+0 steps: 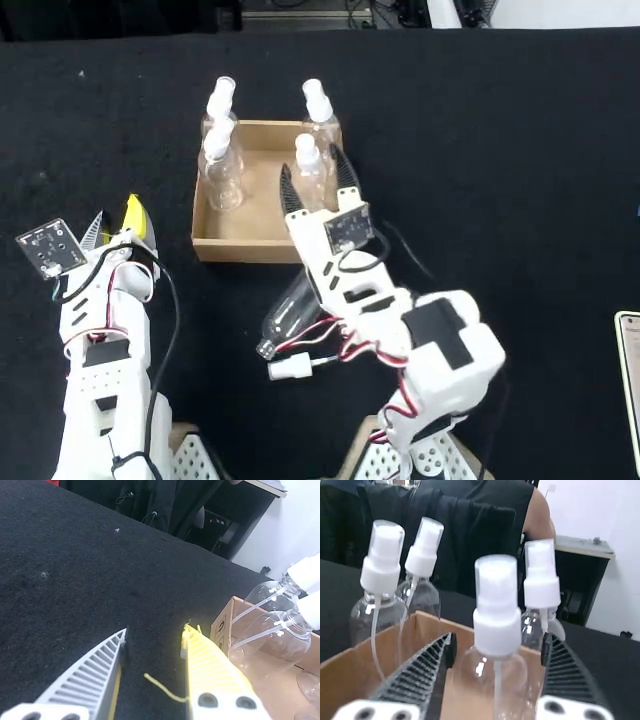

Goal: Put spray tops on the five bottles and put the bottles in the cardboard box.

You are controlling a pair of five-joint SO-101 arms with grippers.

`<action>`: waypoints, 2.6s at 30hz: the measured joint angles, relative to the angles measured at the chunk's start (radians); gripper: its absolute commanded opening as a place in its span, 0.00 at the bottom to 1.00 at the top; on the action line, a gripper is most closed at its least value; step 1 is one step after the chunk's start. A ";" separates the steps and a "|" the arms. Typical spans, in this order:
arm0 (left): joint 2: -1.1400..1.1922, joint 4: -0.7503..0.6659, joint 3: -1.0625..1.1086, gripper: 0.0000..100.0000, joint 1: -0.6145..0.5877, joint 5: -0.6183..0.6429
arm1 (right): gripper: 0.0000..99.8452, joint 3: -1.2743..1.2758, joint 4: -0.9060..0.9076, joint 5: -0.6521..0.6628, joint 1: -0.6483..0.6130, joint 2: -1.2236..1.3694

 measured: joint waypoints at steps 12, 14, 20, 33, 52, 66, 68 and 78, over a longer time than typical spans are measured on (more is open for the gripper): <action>0.000 0.000 0.000 0.16 0.000 0.000 | 0.24 0.178 0.104 -0.008 0.000 -0.281; 0.000 0.000 0.000 0.16 0.000 0.000 | 0.24 0.209 0.164 -0.054 0.000 -0.356; 0.000 0.000 0.000 0.16 0.000 0.000 | 0.16 0.296 0.402 -0.164 0.002 -0.638; 0.000 0.000 0.000 0.16 0.000 0.000 | 0.01 0.181 1.439 -0.290 0.002 -1.169; 0.000 0.000 0.000 0.16 0.000 0.000 | 0.01 -0.221 1.672 -0.451 -0.110 -0.658; 0.000 0.000 0.000 0.16 0.000 0.000 | 0.01 -0.252 1.568 -0.457 -0.028 -0.543; 0.000 0.000 0.000 0.16 0.000 0.000 | 0.01 -0.252 1.564 -0.457 -0.028 -0.543; 0.000 0.000 0.000 0.16 0.000 0.000 | 0.01 -0.252 1.559 -0.457 0.006 -0.543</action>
